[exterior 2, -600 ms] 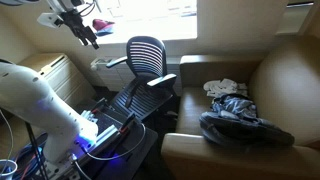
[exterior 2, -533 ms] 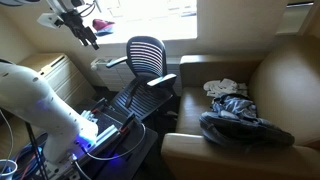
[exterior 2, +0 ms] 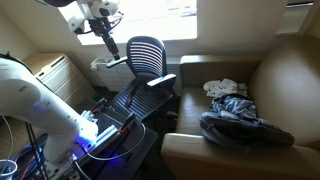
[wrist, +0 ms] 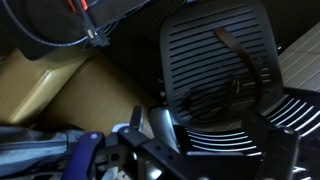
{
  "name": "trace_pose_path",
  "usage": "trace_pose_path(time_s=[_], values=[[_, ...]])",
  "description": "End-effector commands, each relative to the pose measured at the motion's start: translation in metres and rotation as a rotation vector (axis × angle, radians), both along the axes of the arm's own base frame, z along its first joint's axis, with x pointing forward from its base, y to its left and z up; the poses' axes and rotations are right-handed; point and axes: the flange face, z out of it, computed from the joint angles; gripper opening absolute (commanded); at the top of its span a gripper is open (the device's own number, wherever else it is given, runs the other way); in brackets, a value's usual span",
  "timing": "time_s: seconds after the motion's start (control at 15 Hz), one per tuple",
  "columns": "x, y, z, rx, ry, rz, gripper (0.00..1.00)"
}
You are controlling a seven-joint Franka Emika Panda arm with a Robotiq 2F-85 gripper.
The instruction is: Move the bag from the brown chair to the black chair
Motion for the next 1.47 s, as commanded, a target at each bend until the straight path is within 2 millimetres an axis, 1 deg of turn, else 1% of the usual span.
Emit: trace_pose_path(time_s=[0.0, 0.07, 0.13, 0.2, 0.27, 0.33, 0.4, 0.47, 0.53, 0.6, 0.67, 0.73, 0.8, 0.93, 1.0, 1.07, 1.13, 1.2, 1.27, 1.33, 1.4], values=[[-0.018, -0.078, -0.03, 0.053, 0.076, -0.186, 1.0], [-0.008, -0.045, -0.011, 0.026, 0.028, -0.116, 1.0], [-0.014, -0.065, -0.018, 0.044, 0.045, -0.159, 1.0], [-0.017, -0.075, -0.024, 0.058, 0.057, -0.182, 1.0], [-0.018, -0.079, -0.027, 0.063, 0.066, -0.191, 1.0], [-0.009, -0.056, -0.012, -0.032, 0.028, -0.085, 1.0], [-0.003, -0.05, -0.014, -0.069, 0.032, -0.065, 1.0], [0.012, -0.052, -0.028, -0.119, 0.003, -0.06, 1.0], [0.019, -0.068, -0.035, -0.16, -0.044, -0.072, 1.0], [0.016, -0.095, -0.034, -0.213, -0.083, -0.08, 1.0], [0.017, -0.111, -0.034, -0.259, -0.131, -0.1, 1.0], [0.014, -0.132, -0.035, -0.297, -0.175, -0.132, 1.0], [0.008, -0.156, -0.039, -0.325, -0.213, -0.176, 1.0], [-0.008, -0.209, -0.052, -0.358, -0.266, -0.291, 1.0], [-0.02, -0.235, -0.058, -0.373, -0.284, -0.352, 1.0], [-0.031, -0.26, -0.068, -0.385, -0.287, -0.413, 1.0], [-0.042, -0.284, -0.081, -0.397, -0.245, -0.464, 1.0], [-0.035, -0.247, -0.059, -0.377, -0.273, -0.39, 1.0], [-0.046, -0.266, -0.068, -0.388, -0.255, -0.431, 1.0], [-0.05, -0.278, -0.075, -0.391, -0.241, -0.452, 1.0], [-0.052, -0.271, -0.072, -0.414, -0.274, -0.397, 1.0]])
